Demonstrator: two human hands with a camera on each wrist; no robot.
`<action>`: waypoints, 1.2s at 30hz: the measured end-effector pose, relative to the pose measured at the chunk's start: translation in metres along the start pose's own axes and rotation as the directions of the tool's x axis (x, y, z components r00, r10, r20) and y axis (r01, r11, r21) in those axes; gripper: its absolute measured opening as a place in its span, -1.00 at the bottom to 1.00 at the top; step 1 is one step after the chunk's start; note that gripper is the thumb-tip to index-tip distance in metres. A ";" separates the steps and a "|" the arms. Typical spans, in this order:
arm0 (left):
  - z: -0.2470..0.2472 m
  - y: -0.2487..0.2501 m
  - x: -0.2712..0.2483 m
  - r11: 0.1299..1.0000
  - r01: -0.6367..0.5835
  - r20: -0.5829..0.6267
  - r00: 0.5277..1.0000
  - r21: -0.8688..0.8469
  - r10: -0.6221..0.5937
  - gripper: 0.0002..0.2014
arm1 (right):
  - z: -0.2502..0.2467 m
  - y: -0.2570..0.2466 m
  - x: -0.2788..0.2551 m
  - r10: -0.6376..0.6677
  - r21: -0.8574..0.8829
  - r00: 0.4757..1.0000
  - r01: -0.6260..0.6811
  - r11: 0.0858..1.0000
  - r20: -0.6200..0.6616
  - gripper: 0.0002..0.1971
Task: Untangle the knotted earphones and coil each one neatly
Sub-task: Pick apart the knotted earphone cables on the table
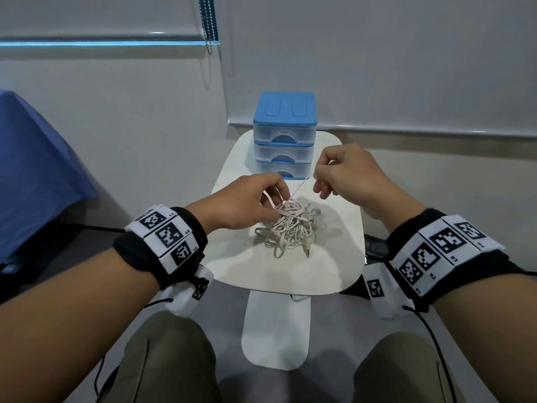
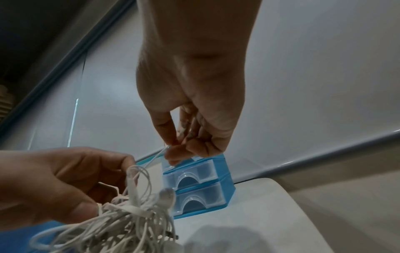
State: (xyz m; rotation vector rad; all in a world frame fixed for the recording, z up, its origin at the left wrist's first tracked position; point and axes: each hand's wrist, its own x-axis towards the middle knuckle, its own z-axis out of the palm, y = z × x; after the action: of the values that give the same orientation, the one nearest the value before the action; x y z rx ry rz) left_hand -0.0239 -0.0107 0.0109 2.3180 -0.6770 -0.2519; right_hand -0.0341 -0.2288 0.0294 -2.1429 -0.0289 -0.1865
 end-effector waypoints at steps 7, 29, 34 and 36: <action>0.009 0.001 0.000 1.000 0.004 -0.043 0.999 0.005 -0.004 -0.82 | 0.000 -0.001 -0.006 0.056 -0.130 0.969 -0.025 0.991 0.239 -0.82; -0.008 0.025 -0.003 0.994 0.023 -0.108 0.994 0.109 -0.011 -0.90 | 0.008 -0.019 -0.009 0.011 -0.215 0.955 0.056 0.975 0.297 -0.83; -0.007 0.019 0.001 0.994 0.000 -0.127 0.992 0.110 0.014 -0.90 | 0.013 -0.014 -0.007 -0.020 -0.191 0.943 0.088 0.978 0.332 -0.80; -0.007 0.016 0.001 0.995 -0.002 -0.120 0.993 0.095 0.014 -0.91 | 0.013 -0.013 -0.005 -0.023 -0.196 0.934 0.099 0.976 0.357 -0.85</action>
State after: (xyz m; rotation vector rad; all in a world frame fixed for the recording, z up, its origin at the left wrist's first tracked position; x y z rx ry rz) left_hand -0.0273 -0.0171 0.0269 2.3981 -0.6504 -0.0770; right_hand -0.0391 -0.2108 0.0324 -2.3650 -0.2983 0.1704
